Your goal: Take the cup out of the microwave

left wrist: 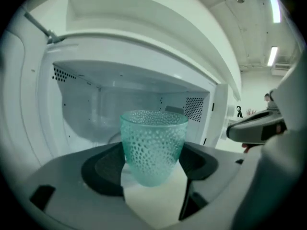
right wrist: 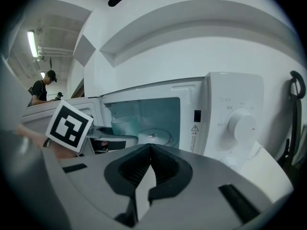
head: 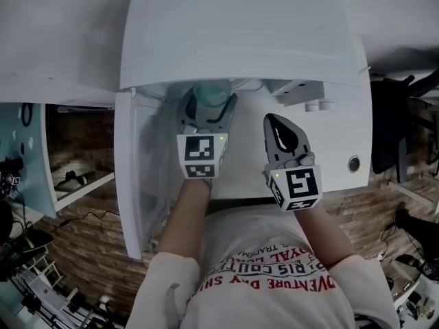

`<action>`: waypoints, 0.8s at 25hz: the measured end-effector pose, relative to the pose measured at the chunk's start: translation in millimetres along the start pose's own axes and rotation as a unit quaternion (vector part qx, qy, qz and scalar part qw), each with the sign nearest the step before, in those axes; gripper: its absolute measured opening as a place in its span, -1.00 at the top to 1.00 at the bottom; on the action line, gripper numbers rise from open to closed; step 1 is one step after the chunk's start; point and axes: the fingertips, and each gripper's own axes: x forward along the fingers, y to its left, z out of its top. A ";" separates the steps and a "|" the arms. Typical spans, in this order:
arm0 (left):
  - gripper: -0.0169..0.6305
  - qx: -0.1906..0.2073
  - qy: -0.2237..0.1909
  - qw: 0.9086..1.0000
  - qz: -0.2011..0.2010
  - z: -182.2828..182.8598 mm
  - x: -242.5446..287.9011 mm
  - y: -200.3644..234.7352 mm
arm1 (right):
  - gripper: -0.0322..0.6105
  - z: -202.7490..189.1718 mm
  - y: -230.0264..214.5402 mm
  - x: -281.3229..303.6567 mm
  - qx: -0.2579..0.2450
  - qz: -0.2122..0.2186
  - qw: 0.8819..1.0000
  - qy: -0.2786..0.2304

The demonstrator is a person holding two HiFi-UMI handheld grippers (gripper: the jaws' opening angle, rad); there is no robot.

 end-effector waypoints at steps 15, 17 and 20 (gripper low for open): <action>-0.15 0.030 -0.039 0.998 -0.032 31.5 -116.5 -46.4 | 0.87 34.7 23.3 -27.8 -0.013 -0.002 0.999 -0.045; -0.15 0.038 -0.054 0.997 -0.034 47.2 -131.4 -50.7 | 0.87 44.2 24.3 -34.5 -0.016 -0.005 0.998 -0.055; -0.15 0.060 -0.081 0.995 -0.022 76.6 -149.0 -53.2 | 0.87 62.8 26.3 -43.2 -0.018 -0.005 0.997 -0.074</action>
